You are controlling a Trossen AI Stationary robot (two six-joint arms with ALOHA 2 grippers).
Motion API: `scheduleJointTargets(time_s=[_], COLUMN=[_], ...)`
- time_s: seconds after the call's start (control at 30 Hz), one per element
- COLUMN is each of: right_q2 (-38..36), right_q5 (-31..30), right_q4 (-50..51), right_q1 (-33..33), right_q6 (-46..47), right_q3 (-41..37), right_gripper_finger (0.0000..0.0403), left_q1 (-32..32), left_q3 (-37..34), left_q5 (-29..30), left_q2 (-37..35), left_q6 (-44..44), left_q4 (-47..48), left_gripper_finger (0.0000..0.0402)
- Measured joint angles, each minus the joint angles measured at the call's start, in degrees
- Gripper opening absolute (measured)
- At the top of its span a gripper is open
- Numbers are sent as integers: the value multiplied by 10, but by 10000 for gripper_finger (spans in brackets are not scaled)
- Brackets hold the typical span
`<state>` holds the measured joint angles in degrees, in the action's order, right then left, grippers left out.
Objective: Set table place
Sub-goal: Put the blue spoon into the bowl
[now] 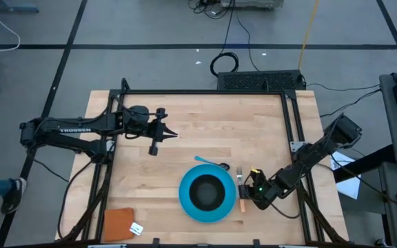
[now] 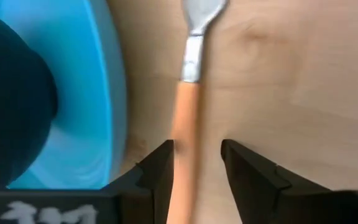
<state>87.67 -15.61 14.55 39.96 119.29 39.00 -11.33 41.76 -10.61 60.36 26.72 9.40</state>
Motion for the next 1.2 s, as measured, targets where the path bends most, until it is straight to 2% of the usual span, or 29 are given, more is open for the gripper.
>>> scheduleJointTargets(time_s=[0.27, 0.4, 0.5, 0.6, 0.73, 0.8, 1.07, 1.2], right_q2=[-71, -114, -148, -185, -229, -247, -314, -345], right_q5=[-52, -101, -160, -216, -266, -281, -277, -230], right_q4=[83, 106, 102, 100, 72, 45, -28, -37], right_q1=[7, 7, 7, 6, 5, 2, -45, -92], right_q6=[-8, -81, -178, -301, -493, -590, -940, -1074], right_q3=[-3, -3, -2, -2, -1, -1, -1, -1], right_gripper_finger=[135, 132, 115, 79, 14, 8, 2, 1], left_q1=[0, 0, 0, 0, 0, 0, 5, 4], left_q3=[0, 0, 0, 0, -1, -1, -1, 0], left_q5=[0, 0, 0, 0, 1, 1, 1, 7], left_q2=[0, 0, 0, -3, -14, -27, -132, -184], left_q6=[0, 9, 18, 27, 21, 18, 27, 11], left_q4=[8, 8, 8, 3, -14, -29, -53, -52], left_gripper_finger=[26, 26, 26, 26, 26, 26, 26, 26])
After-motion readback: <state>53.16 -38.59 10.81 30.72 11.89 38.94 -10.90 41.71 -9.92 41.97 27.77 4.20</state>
